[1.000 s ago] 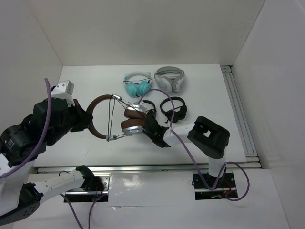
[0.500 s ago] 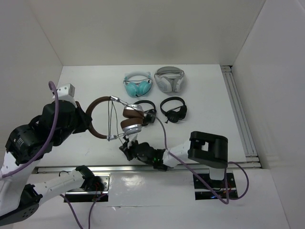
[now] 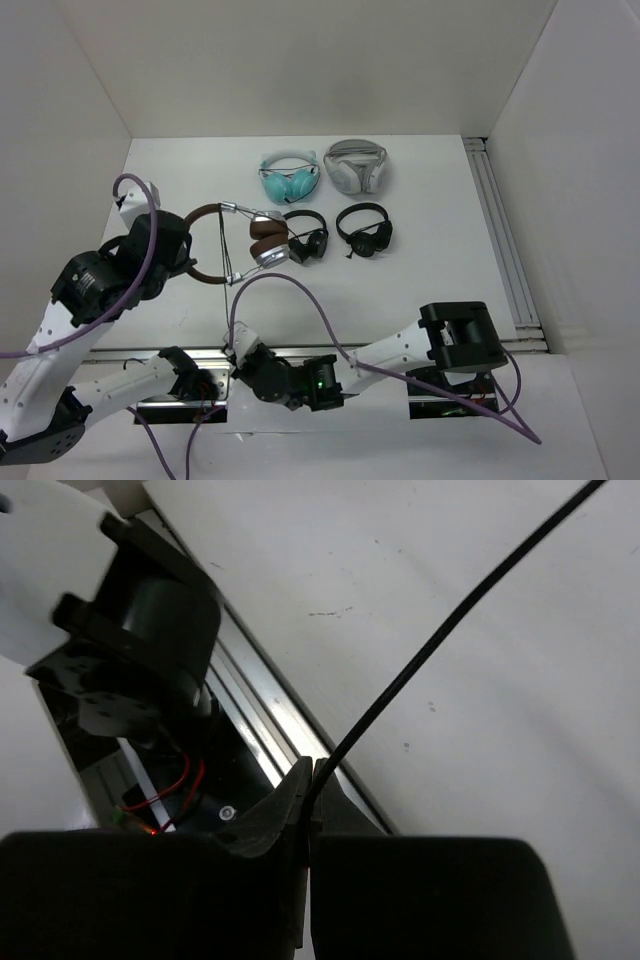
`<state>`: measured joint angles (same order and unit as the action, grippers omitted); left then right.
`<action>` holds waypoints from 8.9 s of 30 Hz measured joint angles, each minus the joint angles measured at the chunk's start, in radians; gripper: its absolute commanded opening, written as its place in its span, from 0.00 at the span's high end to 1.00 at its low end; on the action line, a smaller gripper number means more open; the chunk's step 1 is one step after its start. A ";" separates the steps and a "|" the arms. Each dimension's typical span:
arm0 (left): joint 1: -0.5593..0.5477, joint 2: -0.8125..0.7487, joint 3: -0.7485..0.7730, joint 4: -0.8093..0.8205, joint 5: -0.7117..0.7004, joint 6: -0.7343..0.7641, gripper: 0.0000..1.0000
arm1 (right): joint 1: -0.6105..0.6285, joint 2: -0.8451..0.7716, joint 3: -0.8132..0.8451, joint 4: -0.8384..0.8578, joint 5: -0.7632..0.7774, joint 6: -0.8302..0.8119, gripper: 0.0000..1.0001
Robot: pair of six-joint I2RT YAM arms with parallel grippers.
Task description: Wrap the headphones
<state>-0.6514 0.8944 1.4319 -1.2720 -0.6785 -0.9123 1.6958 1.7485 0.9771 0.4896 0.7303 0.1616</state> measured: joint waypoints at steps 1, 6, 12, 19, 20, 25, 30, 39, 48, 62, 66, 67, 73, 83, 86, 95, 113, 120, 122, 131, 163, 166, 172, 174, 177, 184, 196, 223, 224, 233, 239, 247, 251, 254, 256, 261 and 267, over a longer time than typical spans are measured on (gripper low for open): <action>0.004 0.004 -0.011 -0.003 -0.005 -0.007 1.00 | 0.012 -0.006 0.025 -0.036 0.011 -0.003 1.00; 0.010 0.006 -0.081 0.001 -0.031 -0.029 1.00 | 0.072 -0.030 0.141 -0.194 0.097 -0.040 1.00; 0.017 0.013 -0.156 0.009 -0.021 0.002 1.00 | 0.127 -0.051 0.235 -0.352 0.231 -0.109 1.00; 0.018 0.024 -0.218 0.085 0.035 0.122 1.00 | 0.130 -0.087 0.301 -0.519 0.366 -0.219 0.95; 0.018 0.024 -0.234 0.100 0.050 0.138 1.00 | 0.130 -0.091 0.312 -0.541 0.376 -0.233 0.95; 0.019 -0.009 -0.314 0.169 0.152 0.259 1.00 | 0.131 -0.093 0.402 -0.700 0.394 -0.283 0.92; 0.020 -0.051 -0.354 0.221 0.244 0.344 1.00 | 0.139 -0.087 0.502 -0.851 0.401 -0.298 0.90; 0.008 -0.034 -0.359 0.277 0.358 0.440 1.00 | 0.141 -0.074 0.514 -0.917 0.463 -0.374 0.81; -0.008 -0.038 -0.359 0.298 0.408 0.468 1.00 | 0.013 -0.194 0.438 -0.871 0.367 -0.422 0.85; -0.012 -0.060 -0.359 0.327 0.463 0.472 1.00 | -0.182 -0.243 0.388 -0.782 0.200 -0.423 0.81; -0.013 -0.063 -0.359 0.350 0.463 0.472 1.00 | -0.217 -0.243 0.388 -0.782 0.176 -0.427 0.79; -0.013 -0.061 -0.359 0.351 0.462 0.472 1.00 | -0.220 -0.243 0.388 -0.782 0.172 -0.428 0.79; -0.013 -0.039 -0.359 0.352 0.462 0.471 1.00 | -0.230 -0.254 0.388 -0.781 0.163 -0.445 0.82; -0.013 -0.009 -0.359 0.387 0.463 0.464 1.00 | -0.341 -0.269 0.366 -0.781 0.077 -0.450 0.97; -0.013 -0.009 -0.359 0.402 0.462 0.465 1.00 | -0.379 -0.277 0.334 -0.776 0.048 -0.447 0.95; -0.016 -0.004 -0.359 0.423 0.474 0.466 1.00 | -0.395 -0.321 0.313 -0.743 0.001 -0.468 0.90; -0.105 0.055 -0.359 0.438 0.500 0.489 1.00 | -0.422 -0.346 0.324 -0.830 -0.162 -0.571 1.00; -0.171 0.055 -0.359 0.454 0.503 0.496 1.00 | -0.450 -0.375 0.324 -0.906 -0.259 -0.587 0.88; -0.182 0.055 -0.359 0.455 0.503 0.496 1.00 | -0.456 -0.390 0.324 -0.922 -0.278 -0.589 0.86; -0.202 0.057 -0.359 0.454 0.509 0.504 1.00 | -0.565 -0.474 0.311 -0.935 -0.317 -0.597 0.82; -0.205 0.066 -0.304 0.380 0.412 0.462 1.00 | -0.746 -0.455 0.171 -0.841 -0.410 -0.491 0.54; -0.204 0.067 -0.304 0.380 0.421 0.462 1.00 | -0.758 -0.446 0.171 -0.842 -0.410 -0.486 0.52; -0.170 0.064 -0.303 0.316 0.476 0.466 1.00 | -0.842 -0.448 0.166 -0.830 -0.338 -0.478 0.35; -0.122 0.064 -0.299 0.303 0.483 0.464 1.00 | -0.861 -0.455 0.156 -0.824 -0.333 -0.472 0.34; -0.061 0.065 -0.279 0.299 0.492 0.465 1.00 | -0.864 -0.464 0.148 -0.821 -0.334 -0.465 0.34; -0.042 0.127 -0.235 0.263 0.485 0.477 1.00 | -0.875 -0.467 0.147 -0.803 -0.364 -0.431 0.31; -0.246 0.492 -0.176 0.112 0.220 0.362 1.00 | -0.893 -0.465 0.148 -0.768 -0.533 -0.354 0.31; -0.267 0.270 -0.291 0.301 0.374 0.331 1.00 | -0.905 -0.530 0.220 -0.776 -0.433 -0.140 0.27; -0.267 0.262 -0.305 0.318 0.377 0.323 1.00 | -0.907 -0.542 0.237 -0.779 -0.418 -0.123 0.27; -0.269 0.263 -0.432 0.491 0.386 0.214 1.00 | -0.908 -0.677 0.276 -0.820 -0.367 -0.050 0.26; -0.280 0.337 -0.474 0.552 0.319 0.119 1.00 | -0.908 -0.707 0.268 -0.848 -0.359 -0.039 0.26; -0.280 0.382 -0.508 0.671 0.289 0.063 1.00 | -0.908 -0.715 0.256 -0.870 -0.348 -0.035 0.26; -0.280 0.447 -0.516 0.765 0.291 0.040 1.00 | -0.908 -0.735 0.239 -0.875 -0.349 -0.035 0.26; -0.282 0.518 -0.518 0.815 0.285 0.016 1.00 | -0.908 -0.759 0.238 -0.879 -0.349 -0.035 0.26; -0.286 0.566 -0.518 0.832 0.278 -0.004 1.00 | -0.908 -0.777 0.238 -0.879 -0.349 -0.034 0.26; -0.288 0.625 -0.552 0.857 0.249 -0.062 1.00 | -0.908 -0.805 0.231 -0.878 -0.352 -0.031 0.26; -0.288 0.669 -0.572 0.894 0.233 -0.114 0.95 | -0.908 -0.808 0.187 -0.880 -0.365 -0.027 0.26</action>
<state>-0.9394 1.5631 0.8597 -0.3779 -0.4458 -1.0260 0.7876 0.9409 1.1641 -0.3901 0.3656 0.1349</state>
